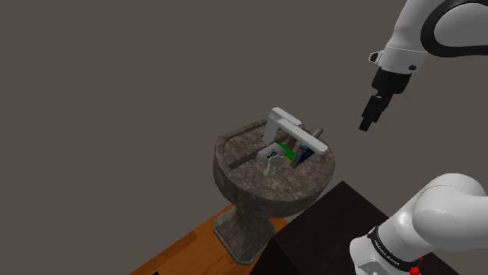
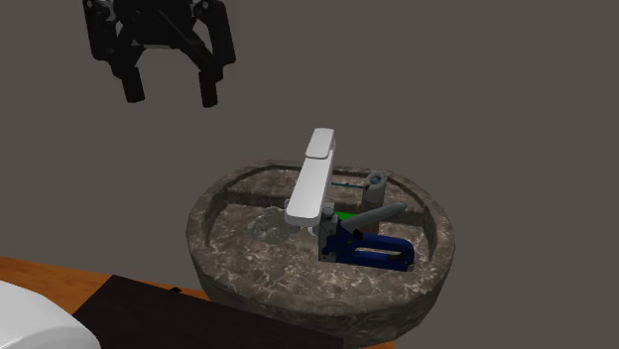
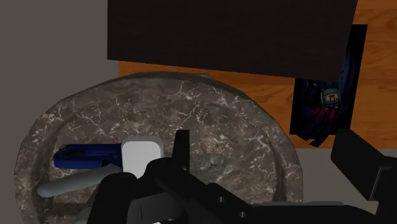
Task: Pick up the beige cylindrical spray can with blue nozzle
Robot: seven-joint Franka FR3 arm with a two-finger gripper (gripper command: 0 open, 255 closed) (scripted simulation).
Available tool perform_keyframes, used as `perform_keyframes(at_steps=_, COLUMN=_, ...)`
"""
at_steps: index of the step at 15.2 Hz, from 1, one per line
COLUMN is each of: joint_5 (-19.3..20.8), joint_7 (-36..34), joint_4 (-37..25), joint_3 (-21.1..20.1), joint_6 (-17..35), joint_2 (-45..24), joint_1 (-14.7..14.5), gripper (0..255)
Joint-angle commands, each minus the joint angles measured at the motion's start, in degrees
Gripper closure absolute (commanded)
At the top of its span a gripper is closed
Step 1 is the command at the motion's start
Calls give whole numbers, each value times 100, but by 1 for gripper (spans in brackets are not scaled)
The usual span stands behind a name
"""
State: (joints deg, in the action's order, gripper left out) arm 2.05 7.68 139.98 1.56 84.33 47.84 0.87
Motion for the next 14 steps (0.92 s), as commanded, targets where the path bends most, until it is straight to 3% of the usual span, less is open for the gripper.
perform_keyframes(at_steps=1, joint_5=0, joint_7=0, joint_4=0, joint_3=0, joint_6=0, joint_2=0, joint_1=0, gripper=0)
perform_keyframes(at_steps=14, joint_5=467, joint_7=559, joint_4=682, joint_3=832, joint_6=3146, joint_2=-1581, joint_1=303, gripper=0)
